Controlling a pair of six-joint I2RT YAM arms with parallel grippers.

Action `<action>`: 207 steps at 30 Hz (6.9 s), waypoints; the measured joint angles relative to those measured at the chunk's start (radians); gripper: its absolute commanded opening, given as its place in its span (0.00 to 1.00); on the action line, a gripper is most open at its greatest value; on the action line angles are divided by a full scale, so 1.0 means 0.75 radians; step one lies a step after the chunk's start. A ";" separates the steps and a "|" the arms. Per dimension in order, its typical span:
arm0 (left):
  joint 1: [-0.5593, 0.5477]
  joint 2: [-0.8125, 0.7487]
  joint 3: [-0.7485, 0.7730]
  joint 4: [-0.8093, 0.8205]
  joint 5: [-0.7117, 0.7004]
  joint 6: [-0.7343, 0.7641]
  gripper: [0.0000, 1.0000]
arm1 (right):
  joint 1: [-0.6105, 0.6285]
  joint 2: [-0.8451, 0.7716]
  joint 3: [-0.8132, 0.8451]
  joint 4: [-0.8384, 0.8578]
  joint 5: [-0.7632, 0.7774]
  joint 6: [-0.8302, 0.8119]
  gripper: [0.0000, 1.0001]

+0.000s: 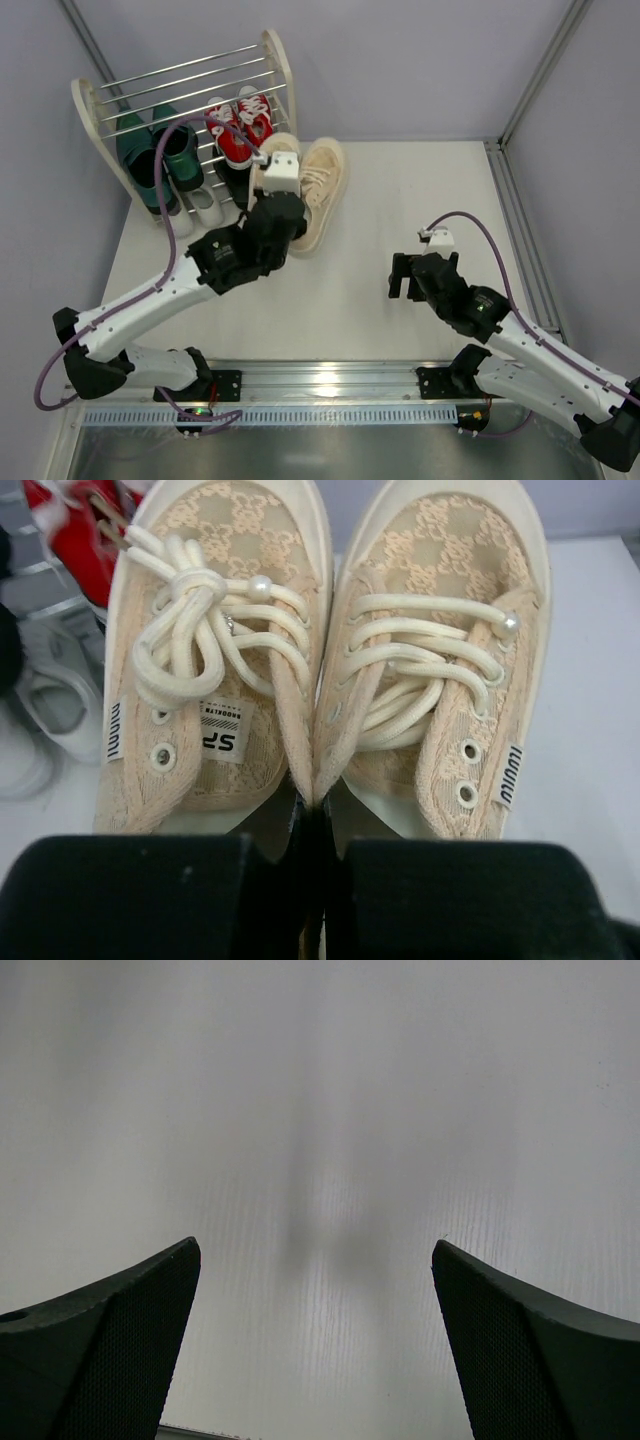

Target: Place and organize the shoes onto the shoe shelf

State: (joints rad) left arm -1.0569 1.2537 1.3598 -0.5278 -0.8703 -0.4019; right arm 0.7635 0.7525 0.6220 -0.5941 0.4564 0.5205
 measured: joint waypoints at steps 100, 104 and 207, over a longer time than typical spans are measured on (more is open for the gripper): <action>1.120 0.015 -1.066 0.990 0.051 0.073 0.00 | -0.052 0.128 0.062 0.172 -0.387 -0.077 0.15; 1.161 0.053 -1.168 1.154 0.054 0.130 0.00 | -0.052 0.152 0.062 0.168 -0.381 -0.083 0.15; 1.502 0.301 -0.668 1.189 0.312 0.423 0.00 | -0.063 0.316 0.036 0.243 -0.395 -0.138 0.12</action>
State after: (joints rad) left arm 0.0696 1.4792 0.8585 0.3637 -0.6365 -0.0849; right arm 0.7166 0.9894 0.6487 -0.4122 0.1600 0.4168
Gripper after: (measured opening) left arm 0.002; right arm 0.123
